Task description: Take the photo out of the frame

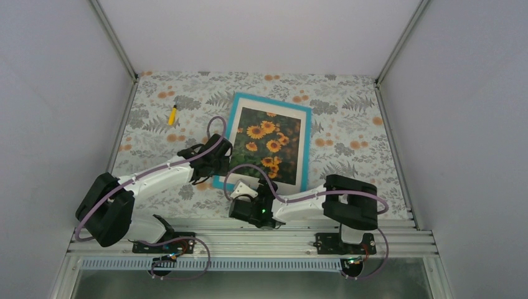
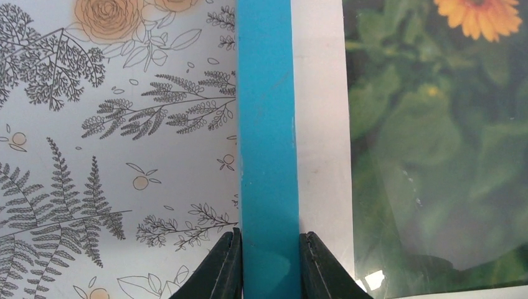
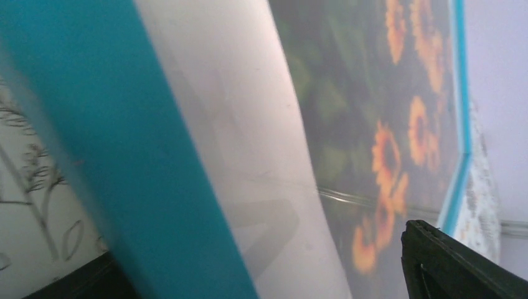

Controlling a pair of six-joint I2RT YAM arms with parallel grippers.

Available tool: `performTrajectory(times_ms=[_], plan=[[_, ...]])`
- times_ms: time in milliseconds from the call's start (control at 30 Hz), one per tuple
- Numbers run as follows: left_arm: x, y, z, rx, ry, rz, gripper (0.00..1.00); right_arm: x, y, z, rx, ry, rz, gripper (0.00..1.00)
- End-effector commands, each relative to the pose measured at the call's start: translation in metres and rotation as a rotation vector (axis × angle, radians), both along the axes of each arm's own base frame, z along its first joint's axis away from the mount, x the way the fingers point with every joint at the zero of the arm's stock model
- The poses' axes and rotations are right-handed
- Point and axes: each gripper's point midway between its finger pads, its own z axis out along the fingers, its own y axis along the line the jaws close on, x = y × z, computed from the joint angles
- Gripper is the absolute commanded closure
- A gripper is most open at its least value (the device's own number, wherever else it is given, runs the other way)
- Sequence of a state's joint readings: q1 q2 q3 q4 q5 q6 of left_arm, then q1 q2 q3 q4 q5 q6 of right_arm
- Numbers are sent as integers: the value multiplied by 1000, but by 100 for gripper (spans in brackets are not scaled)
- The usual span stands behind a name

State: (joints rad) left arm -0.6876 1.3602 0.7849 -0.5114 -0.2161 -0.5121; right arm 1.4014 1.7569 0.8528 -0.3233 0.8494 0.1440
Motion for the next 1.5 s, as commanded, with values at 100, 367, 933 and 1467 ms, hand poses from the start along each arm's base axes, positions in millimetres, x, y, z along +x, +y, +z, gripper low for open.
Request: performTrajectory(times_ms=[100,367,933,1467], plan=[[8,-13,19,-107,-53,-10,98,15,-6,10,-96,-191,-31,17],[8,-18,23,-140,-56,-23,98,22,-8,11,-168,-295,-37,29],[18,-18,45,-165,-88,-25,96,21,-5,50,-170,-391,-45,75],[9,18,146,-317,-331,95,46,22,4,105,-106,-447,-68,96]])
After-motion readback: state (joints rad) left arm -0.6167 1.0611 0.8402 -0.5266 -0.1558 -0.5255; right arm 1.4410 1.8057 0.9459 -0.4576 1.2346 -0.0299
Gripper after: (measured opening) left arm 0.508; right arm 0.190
